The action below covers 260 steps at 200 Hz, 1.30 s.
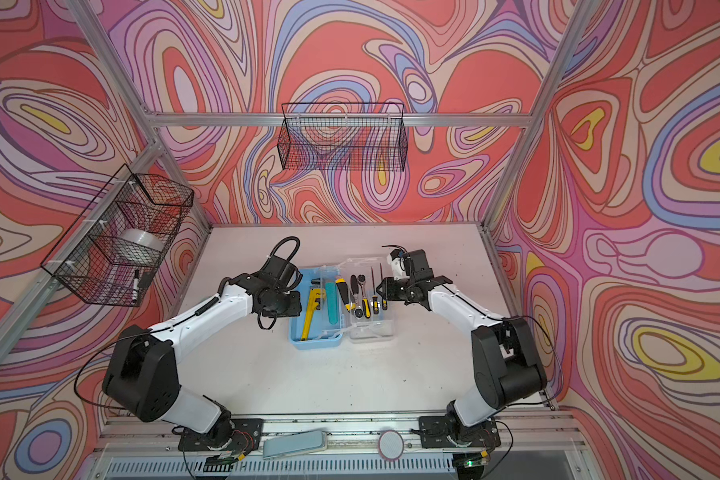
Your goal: Pack the tool kit
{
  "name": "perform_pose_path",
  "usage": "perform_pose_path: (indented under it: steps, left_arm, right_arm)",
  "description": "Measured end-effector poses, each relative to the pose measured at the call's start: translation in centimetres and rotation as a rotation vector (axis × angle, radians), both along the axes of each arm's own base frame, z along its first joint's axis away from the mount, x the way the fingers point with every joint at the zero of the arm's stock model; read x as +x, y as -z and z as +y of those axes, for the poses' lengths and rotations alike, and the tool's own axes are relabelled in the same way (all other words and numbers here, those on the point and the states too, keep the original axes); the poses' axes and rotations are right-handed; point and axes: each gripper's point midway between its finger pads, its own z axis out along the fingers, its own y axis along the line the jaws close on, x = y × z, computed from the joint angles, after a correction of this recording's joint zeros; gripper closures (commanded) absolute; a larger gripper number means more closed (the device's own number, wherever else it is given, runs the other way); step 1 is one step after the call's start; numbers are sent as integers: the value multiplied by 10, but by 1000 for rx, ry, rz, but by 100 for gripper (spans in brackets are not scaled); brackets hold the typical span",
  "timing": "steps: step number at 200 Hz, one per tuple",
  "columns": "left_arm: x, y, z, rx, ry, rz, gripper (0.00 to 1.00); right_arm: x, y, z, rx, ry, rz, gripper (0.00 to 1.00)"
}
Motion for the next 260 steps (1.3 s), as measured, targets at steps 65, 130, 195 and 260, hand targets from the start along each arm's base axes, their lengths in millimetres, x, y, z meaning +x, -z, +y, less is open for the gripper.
perform_pose_path:
  steps: [65,130,195,260]
  left_arm:
    - [-5,19,-5,-35,7,51,76]
    - [-7,29,-9,-32,-25,66,81]
    - [-15,46,-34,-33,-25,118,81]
    - [-11,45,-68,-102,-5,115,79]
  right_arm:
    - [0,-1,0,33,25,24,78]
    - [0,-4,0,65,62,48,81]
    - [4,-21,-1,74,97,38,81]
    - [0,-42,14,35,108,41,81]
